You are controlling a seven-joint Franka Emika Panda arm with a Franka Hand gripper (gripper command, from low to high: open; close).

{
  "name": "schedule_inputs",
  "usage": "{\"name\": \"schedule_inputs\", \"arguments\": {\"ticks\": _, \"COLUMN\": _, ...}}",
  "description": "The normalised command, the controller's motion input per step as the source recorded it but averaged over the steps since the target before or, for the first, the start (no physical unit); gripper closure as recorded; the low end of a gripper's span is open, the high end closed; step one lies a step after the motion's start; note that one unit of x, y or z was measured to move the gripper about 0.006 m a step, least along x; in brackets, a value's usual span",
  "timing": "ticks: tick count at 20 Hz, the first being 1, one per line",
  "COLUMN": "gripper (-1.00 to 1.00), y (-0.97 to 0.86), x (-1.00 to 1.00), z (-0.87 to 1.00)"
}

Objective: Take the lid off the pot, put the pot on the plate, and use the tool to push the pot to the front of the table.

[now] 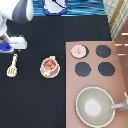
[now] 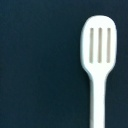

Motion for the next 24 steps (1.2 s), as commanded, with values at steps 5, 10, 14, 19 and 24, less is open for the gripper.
{"name": "schedule_inputs", "arguments": {"ticks": 5, "gripper": -1.00, "y": -0.83, "x": 0.00, "z": -0.22}}
{"name": "schedule_inputs", "arguments": {"ticks": 10, "gripper": -1.00, "y": -0.40, "x": -0.05, "z": -0.52}}
{"name": "schedule_inputs", "arguments": {"ticks": 14, "gripper": -1.00, "y": -0.09, "x": 0.18, "z": -0.51}}
{"name": "schedule_inputs", "arguments": {"ticks": 19, "gripper": -1.00, "y": -0.04, "x": 0.18, "z": -0.53}}
{"name": "schedule_inputs", "arguments": {"ticks": 24, "gripper": -1.00, "y": -0.04, "x": 0.08, "z": -0.46}}
